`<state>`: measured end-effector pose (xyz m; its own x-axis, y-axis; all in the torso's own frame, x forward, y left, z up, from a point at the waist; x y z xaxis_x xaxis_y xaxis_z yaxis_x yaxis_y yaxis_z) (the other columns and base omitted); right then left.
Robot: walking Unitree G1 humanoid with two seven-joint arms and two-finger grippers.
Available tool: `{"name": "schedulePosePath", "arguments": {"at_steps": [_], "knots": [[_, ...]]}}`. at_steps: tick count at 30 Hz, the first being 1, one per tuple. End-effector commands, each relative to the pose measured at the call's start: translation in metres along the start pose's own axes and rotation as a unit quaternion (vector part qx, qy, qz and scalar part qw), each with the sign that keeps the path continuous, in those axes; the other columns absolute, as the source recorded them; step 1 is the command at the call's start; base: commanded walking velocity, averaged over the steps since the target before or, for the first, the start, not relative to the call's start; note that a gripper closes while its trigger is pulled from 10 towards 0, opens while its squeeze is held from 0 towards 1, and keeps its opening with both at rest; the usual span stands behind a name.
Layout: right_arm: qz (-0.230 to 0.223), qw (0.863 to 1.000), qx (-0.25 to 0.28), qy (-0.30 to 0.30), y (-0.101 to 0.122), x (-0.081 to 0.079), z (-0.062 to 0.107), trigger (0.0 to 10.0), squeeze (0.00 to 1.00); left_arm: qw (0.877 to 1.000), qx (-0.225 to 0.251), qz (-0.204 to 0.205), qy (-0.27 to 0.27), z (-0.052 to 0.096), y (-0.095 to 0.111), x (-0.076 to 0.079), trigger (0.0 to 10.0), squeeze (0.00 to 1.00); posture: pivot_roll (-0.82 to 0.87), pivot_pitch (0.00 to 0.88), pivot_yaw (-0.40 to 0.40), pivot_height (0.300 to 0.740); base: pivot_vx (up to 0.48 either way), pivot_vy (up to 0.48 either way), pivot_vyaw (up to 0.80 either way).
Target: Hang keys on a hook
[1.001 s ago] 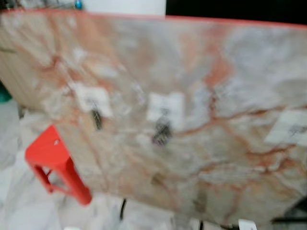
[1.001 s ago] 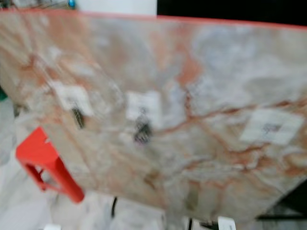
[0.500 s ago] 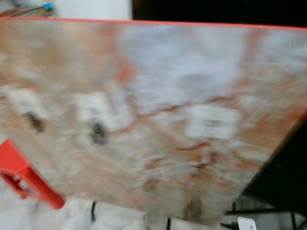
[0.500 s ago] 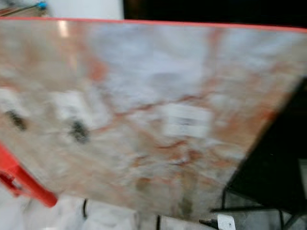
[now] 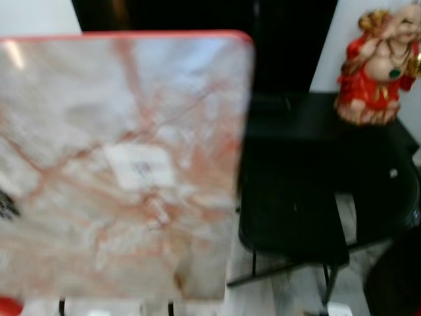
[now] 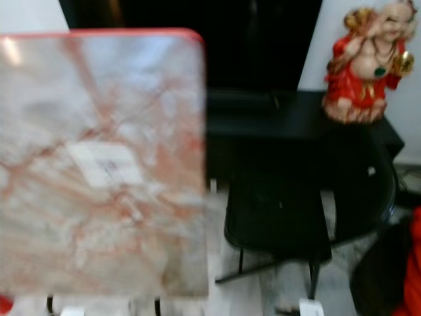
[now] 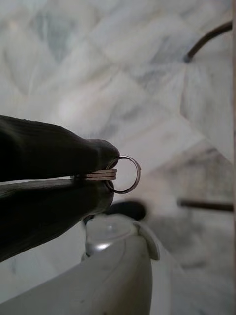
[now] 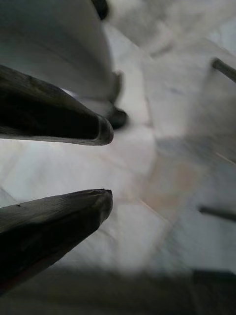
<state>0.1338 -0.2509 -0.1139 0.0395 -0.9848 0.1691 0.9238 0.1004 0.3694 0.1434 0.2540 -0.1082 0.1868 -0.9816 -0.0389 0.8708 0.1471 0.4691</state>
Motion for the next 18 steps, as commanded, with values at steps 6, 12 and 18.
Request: {"name": "schedulePosePath", "arguments": {"at_steps": [6, 12, 18], "knots": [[0.013, 1.0, 0.011, 0.009, 0.0083, -0.0061, -0.0012, 10.0, 0.0, 1.0, -0.01, 0.002, 0.015, 0.0025, -0.0064, -0.0108, 10.0, 0.0, -0.01, 0.0, 0.014, 0.737, 0.0, -0.48, 0.8], [0.003, 1.0, 0.011, 0.013, 0.008, -0.0068, -0.0012, 10.0, 0.0, 1.0, -0.008, 0.003, 0.02, 0.0025, -0.0061, -0.0115, 10.0, 0.0, -0.01, 0.0, 0.012, 0.737, 0.0, -0.4, 0.52], [0.005, 1.0, 0.013, 0.013, 0.0087, -0.0065, -0.0012, 10.0, 0.0, 0.997, 0.011, 0.063, 0.037, 0.0029, -0.0056, -0.0133, 10.0, 0.0, 0.0, 0.0, 0.008, 0.737, 0.0, 0.0, 0.0]]}}
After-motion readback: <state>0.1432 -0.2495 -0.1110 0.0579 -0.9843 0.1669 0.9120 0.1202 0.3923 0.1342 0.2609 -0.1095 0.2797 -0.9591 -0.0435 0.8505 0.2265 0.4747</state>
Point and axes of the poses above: a point about 5 cm out from each wrist's last joint towards the gripper, its own z axis pointing back from the gripper into the wrist, its own y axis along the axis of the wrist's last joint, x = y × z, the point moved 2 cm from there along -z, pointing out of the wrist towards the gripper, and after that the axes turned 13 degrees about z, right-handed, at the moved point
